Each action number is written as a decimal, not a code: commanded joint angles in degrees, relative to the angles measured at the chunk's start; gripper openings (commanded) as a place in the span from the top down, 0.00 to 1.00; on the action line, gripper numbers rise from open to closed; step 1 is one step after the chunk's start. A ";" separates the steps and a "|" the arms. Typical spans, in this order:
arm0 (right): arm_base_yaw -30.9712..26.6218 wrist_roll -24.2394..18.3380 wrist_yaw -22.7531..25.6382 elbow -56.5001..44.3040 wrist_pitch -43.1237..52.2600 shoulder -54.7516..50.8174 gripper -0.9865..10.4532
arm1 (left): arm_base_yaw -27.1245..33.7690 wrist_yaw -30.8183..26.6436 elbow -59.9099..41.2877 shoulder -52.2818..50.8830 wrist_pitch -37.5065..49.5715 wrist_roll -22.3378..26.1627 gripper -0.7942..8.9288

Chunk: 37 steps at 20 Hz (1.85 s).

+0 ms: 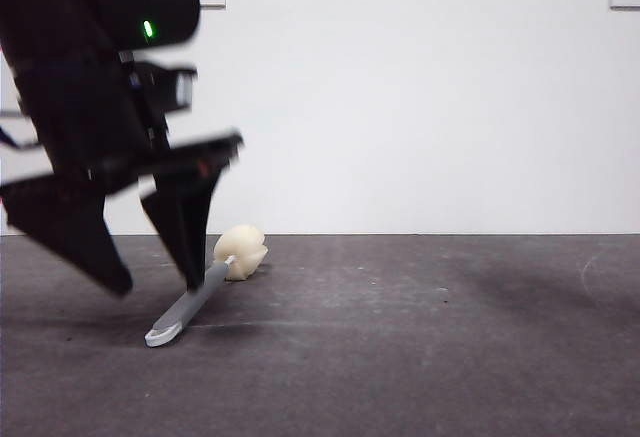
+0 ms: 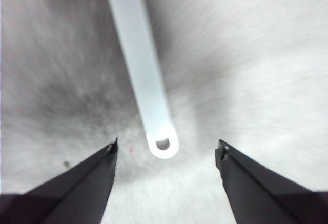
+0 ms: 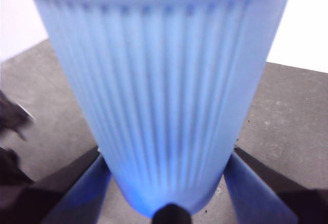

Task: Pick up the cup brush,pick up the cup,insert the brush into the cup,clean the cup,put the cup brush back,put the cup back to the fixed position on the table

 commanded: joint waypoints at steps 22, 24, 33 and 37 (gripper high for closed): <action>-12.96 -0.90 -10.58 -17.75 66.82 50.95 0.92 | 0.04 0.07 -0.55 -39.10 -18.99 5.75 0.59; -13.99 -0.90 -10.60 -17.70 68.48 53.18 0.92 | 0.04 0.09 -0.55 -39.10 -19.12 5.75 0.59; -18.01 -0.87 -15.26 -17.51 71.25 58.14 0.92 | -0.13 0.11 -0.55 -39.10 -20.13 5.70 0.59; -19.17 -0.87 -16.59 -17.16 71.28 60.65 0.92 | -0.50 0.07 -0.55 -39.10 -20.37 5.60 0.59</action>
